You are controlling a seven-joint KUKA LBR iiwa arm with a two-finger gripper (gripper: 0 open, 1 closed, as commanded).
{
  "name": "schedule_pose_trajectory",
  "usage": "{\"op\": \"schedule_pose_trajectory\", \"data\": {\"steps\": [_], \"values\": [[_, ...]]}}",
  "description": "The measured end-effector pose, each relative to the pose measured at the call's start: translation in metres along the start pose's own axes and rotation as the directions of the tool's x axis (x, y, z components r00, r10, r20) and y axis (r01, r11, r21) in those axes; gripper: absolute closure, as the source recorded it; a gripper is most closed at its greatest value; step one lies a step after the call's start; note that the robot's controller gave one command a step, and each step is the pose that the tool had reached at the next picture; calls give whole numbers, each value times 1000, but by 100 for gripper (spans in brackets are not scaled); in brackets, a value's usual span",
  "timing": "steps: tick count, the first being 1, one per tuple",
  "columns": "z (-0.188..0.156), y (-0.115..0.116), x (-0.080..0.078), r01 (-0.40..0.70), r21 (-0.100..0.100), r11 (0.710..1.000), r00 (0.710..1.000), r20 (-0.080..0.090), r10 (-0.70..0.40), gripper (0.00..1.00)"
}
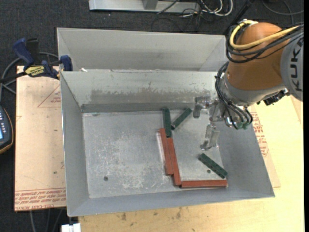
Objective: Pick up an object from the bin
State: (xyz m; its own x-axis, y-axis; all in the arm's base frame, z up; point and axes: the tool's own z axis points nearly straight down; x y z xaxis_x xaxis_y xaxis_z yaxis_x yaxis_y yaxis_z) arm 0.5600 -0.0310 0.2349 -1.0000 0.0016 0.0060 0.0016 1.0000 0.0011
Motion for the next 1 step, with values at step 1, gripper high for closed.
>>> {"op": "schedule_pose_trajectory", "data": {"steps": [1], "values": [[105,18,15,-4,-1,1000,1000,-2,4,0]]}}
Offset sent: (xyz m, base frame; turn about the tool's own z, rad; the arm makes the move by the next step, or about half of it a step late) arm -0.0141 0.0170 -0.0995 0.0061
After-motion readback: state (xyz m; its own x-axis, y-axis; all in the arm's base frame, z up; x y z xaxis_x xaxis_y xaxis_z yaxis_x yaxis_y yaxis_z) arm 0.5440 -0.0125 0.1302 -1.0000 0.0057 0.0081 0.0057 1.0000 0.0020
